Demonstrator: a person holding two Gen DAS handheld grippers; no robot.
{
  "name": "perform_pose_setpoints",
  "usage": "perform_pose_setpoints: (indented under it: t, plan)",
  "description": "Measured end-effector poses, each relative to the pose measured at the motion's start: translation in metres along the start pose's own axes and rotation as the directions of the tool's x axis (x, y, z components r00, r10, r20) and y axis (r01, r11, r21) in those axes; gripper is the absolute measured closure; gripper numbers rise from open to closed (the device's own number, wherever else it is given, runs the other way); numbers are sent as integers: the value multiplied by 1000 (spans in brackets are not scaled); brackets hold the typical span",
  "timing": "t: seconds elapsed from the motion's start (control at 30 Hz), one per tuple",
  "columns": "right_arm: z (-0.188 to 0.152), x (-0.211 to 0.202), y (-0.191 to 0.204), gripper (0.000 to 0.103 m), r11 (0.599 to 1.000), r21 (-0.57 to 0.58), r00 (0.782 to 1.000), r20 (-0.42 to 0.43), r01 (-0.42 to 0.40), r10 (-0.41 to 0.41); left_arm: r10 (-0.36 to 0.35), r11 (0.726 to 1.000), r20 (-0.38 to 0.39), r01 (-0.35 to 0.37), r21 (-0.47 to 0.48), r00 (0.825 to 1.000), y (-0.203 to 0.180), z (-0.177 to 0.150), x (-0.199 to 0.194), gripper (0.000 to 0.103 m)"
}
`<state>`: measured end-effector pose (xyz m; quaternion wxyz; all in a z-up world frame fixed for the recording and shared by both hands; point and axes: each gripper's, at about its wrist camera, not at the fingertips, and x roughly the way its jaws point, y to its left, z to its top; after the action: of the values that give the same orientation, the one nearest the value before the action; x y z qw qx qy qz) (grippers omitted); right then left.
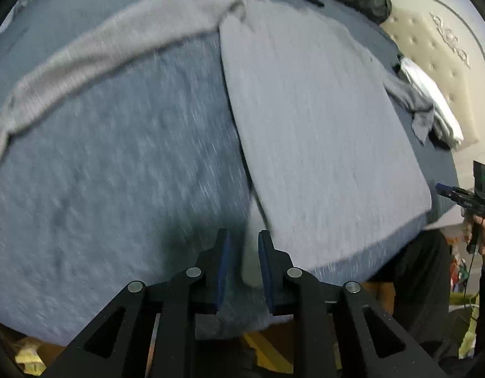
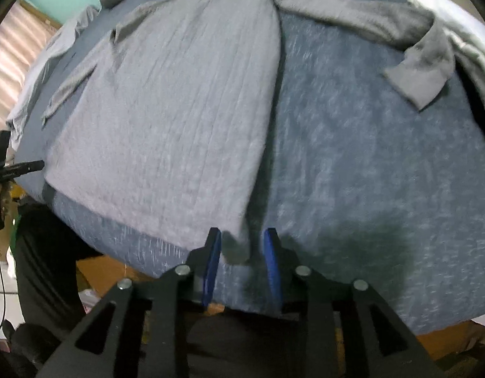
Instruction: Fold clothes
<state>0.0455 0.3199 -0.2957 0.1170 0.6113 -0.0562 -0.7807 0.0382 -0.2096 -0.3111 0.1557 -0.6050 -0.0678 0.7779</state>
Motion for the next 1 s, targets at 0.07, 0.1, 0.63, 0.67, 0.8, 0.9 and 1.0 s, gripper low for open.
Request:
perform_pose_setpoints:
  t: [0.07, 0.1, 0.63, 0.67, 0.8, 0.9, 1.0]
  plan:
    - [13, -12, -8, 74, 1000, 13, 999, 53, -15, 14, 39, 999, 43, -40, 20, 998, -1, 21, -11, 72]
    - [15, -18, -9, 73, 1000, 14, 997, 74, -16, 15, 42, 999, 57, -44, 24, 997, -4, 35, -14, 69]
    - [241, -9, 6, 57, 994, -98, 958, 286, 37, -8, 66, 985, 187, -94, 144, 980, 5, 282, 33, 54]
    - [255, -4, 7, 57, 994, -103, 958, 288, 46, -14, 68, 984, 190, -98, 152, 979, 3, 295, 38, 54]
    - [307, 20, 6, 51, 991, -113, 955, 294, 76, -40, 88, 977, 192, -122, 175, 977, 3, 350, 73, 54]
    - [347, 43, 6, 51, 986, -133, 956, 289, 102, -60, 112, 971, 203, -151, 188, 973, 6, 387, 97, 54]
    - [383, 64, 7, 51, 978, -162, 955, 285, 130, -79, 128, 967, 197, -167, 193, 972, 9, 415, 117, 54]
